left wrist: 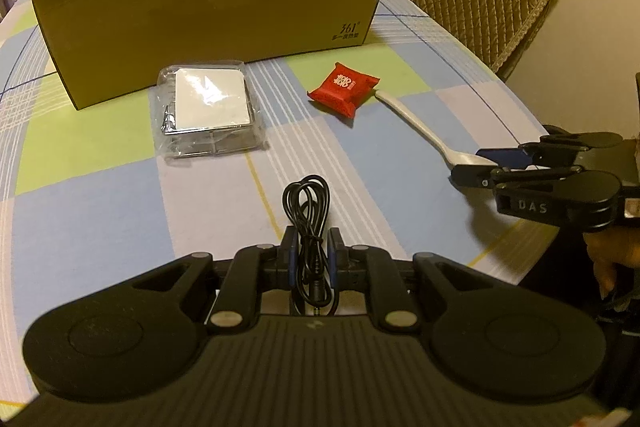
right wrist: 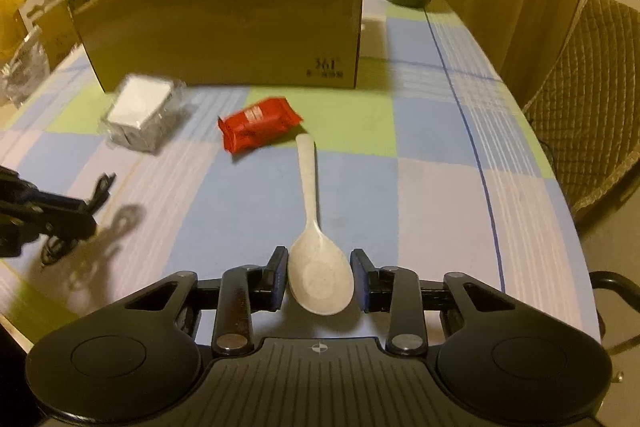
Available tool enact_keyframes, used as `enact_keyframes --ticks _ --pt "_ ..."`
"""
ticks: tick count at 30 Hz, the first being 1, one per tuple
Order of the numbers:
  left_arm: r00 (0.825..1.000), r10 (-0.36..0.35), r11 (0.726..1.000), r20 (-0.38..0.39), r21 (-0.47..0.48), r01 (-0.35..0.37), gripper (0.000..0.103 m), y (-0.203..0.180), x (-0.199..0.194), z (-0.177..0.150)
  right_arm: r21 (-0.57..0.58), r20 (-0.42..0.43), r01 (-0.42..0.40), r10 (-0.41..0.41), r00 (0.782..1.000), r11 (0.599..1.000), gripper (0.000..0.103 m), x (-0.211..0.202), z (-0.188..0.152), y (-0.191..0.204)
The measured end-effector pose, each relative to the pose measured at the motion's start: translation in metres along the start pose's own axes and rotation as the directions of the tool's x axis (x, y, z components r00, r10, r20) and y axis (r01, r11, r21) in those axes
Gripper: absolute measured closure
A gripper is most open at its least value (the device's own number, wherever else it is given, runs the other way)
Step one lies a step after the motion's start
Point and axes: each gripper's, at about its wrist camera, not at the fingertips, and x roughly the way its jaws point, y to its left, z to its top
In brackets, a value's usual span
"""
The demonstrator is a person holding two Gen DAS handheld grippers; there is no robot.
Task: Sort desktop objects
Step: 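Close the left tool on the black cable while the right tool closes on the spoon handle, then lift the black cable and white spoon over the cardboard box with both tools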
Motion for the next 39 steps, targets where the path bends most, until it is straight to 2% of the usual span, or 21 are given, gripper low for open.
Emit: enact_keyframes --ticks 22,39 --pt "0.998 0.019 1.000 0.066 0.015 -0.020 0.092 -0.009 -0.028 0.016 0.070 0.098 -0.050 0.043 0.994 0.996 0.073 -0.050 0.010 0.004" --pt "0.986 0.055 0.997 0.160 0.035 -0.061 0.092 0.007 -0.064 0.062 0.006 0.209 -0.093 0.090 0.974 0.996 0.073 -0.073 0.072 0.024"
